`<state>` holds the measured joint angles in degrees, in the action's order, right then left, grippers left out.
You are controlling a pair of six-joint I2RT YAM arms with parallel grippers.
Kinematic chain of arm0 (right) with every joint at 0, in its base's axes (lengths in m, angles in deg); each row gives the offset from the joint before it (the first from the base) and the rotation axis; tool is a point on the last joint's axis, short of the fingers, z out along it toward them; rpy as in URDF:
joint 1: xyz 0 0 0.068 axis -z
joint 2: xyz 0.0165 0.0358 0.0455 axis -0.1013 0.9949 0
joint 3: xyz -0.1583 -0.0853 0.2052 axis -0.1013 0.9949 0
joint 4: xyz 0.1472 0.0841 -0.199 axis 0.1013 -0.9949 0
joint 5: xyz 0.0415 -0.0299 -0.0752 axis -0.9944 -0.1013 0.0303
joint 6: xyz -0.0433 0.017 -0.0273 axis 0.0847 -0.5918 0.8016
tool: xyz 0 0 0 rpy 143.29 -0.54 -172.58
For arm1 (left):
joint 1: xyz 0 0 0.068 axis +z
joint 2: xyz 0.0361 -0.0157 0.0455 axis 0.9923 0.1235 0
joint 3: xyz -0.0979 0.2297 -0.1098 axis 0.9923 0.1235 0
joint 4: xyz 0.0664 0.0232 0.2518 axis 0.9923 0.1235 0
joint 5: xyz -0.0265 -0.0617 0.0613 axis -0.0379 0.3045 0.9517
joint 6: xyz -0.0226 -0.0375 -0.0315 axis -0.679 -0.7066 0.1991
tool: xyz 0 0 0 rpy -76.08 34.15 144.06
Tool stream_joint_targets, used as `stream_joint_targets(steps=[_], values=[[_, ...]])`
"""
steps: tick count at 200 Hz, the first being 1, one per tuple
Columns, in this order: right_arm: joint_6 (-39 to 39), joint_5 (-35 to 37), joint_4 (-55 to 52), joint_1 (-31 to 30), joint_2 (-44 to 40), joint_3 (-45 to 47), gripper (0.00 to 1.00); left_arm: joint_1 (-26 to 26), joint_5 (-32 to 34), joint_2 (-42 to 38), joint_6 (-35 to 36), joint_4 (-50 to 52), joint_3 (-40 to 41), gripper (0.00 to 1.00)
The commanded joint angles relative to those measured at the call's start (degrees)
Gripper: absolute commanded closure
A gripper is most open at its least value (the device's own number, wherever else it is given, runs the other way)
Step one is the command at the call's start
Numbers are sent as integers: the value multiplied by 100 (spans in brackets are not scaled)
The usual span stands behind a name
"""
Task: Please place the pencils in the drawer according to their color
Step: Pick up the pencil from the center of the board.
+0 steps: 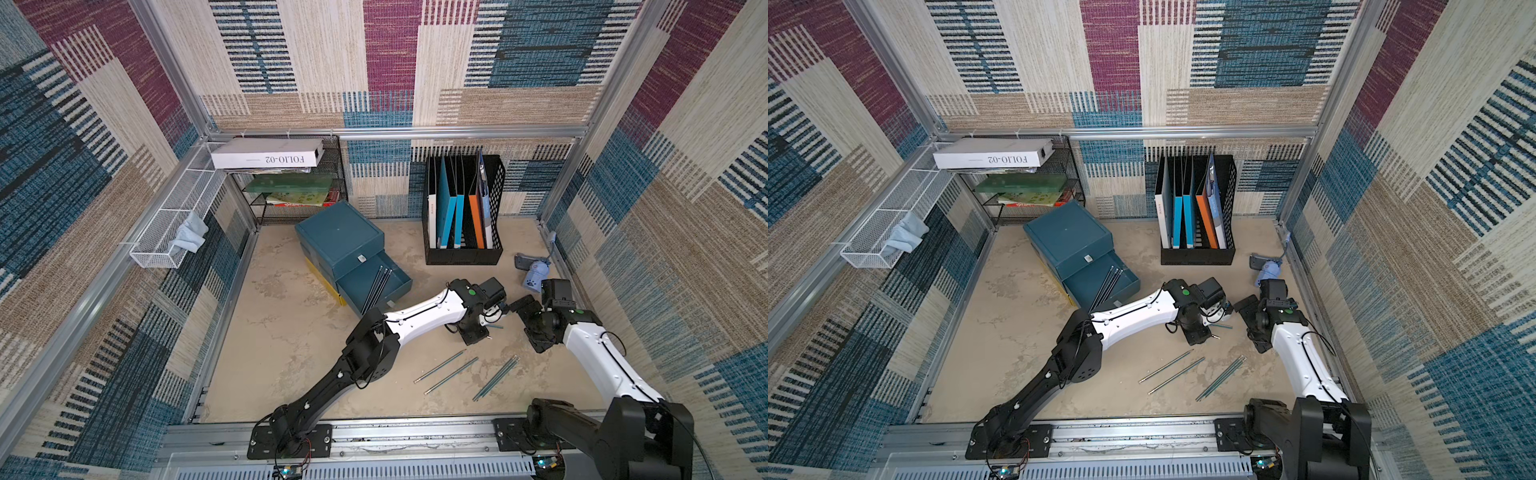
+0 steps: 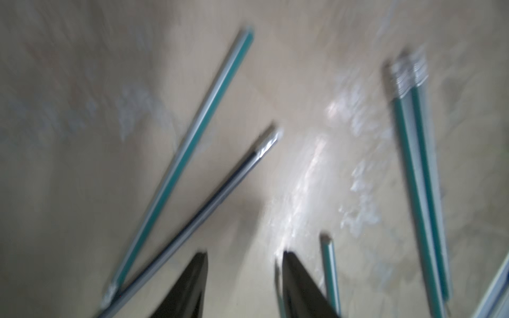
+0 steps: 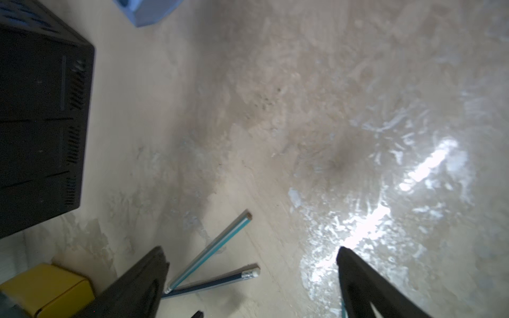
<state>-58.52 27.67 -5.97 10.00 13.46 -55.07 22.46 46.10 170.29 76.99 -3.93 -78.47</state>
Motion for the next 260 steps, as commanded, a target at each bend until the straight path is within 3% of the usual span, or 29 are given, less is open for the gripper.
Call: stream_joint_targets(steps=[1, 193, 260], values=[[577, -1496, -331, -53, 12, -45, 1, -7, 163, 100, 97, -800, -18, 52], [361, -1152, -402, 82, -44, -436, 1, 168, 405, -176, 161, -1016, -446, 52], [354, -1315, -250, 637, 219, -820, 1, 493, 421, -465, 82, -1125, 126, 53]])
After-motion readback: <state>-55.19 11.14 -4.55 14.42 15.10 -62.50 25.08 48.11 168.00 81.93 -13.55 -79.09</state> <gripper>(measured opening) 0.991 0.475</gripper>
